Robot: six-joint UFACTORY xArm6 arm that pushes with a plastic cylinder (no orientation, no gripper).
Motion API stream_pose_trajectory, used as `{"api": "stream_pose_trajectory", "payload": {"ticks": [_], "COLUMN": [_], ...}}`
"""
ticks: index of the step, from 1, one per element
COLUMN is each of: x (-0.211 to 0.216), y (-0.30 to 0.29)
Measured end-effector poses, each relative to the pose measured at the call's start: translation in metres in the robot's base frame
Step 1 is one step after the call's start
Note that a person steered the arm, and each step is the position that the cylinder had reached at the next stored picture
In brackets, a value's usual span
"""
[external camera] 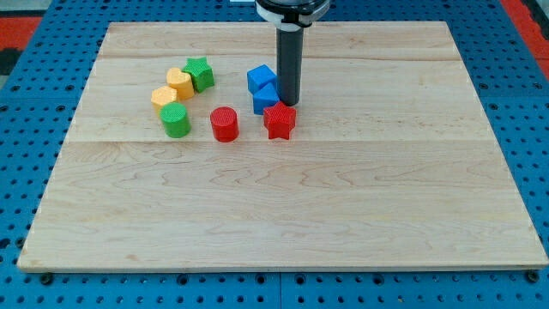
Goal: Slide the green star closer to the blue cube
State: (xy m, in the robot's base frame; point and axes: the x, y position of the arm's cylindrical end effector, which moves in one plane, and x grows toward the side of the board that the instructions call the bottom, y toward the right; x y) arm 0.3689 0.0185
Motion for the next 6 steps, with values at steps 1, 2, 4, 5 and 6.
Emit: {"api": "stream_pose_trajectory", "payload": {"ticks": [1,2,4,5,6], "x": [-0.03,-0.034,-0.071,-0.119,-0.12], "y": [0.01,0.002,-0.01,-0.056,-0.111]}}
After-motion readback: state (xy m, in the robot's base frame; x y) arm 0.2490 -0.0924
